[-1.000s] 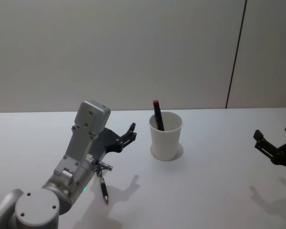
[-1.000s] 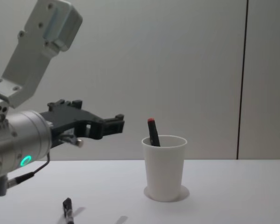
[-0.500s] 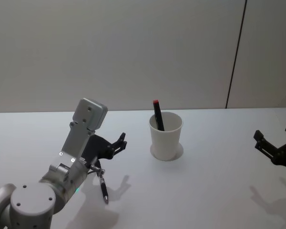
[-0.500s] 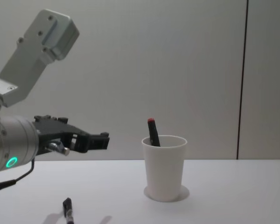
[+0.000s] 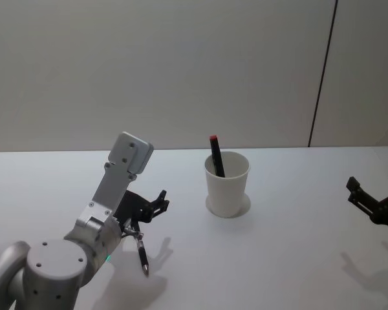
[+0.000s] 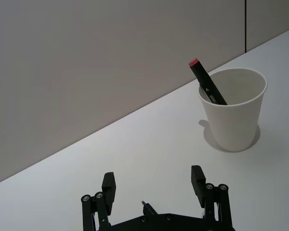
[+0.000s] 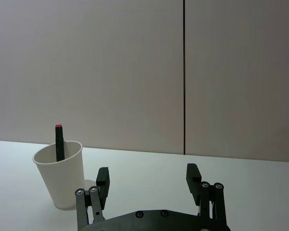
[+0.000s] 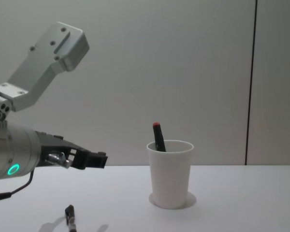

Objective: Place the pen into the pen holder.

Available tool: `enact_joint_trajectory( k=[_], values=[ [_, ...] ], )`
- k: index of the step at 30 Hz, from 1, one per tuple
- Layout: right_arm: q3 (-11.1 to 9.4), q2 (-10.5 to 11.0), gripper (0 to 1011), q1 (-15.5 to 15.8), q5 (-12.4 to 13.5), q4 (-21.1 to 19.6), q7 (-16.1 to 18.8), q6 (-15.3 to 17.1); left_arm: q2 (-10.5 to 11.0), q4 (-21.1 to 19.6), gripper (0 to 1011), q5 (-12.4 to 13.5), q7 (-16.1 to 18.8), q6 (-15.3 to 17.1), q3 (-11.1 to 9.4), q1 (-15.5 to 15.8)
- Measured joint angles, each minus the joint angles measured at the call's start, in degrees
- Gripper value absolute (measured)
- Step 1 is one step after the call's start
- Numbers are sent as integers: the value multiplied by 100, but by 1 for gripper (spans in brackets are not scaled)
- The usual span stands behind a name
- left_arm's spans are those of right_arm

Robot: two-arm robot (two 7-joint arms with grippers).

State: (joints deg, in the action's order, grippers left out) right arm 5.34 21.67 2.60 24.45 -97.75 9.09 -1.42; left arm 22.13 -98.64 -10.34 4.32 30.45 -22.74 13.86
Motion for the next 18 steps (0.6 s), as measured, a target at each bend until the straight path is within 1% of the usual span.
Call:
enact_joint_trajectory(
  k=[3,13,18],
  values=[
    [0,0,1002,0,0,0,0,-1,-24,-11,1004,23,21,97,0,5],
    [0,0,1002,0,0,0,0,-1,-85,-14,1004,98,87,111,15,2],
    [0,0,1002,0,0,1,0,-1,-158,-31,1004,79,191,222,28,-2]
  ],
)
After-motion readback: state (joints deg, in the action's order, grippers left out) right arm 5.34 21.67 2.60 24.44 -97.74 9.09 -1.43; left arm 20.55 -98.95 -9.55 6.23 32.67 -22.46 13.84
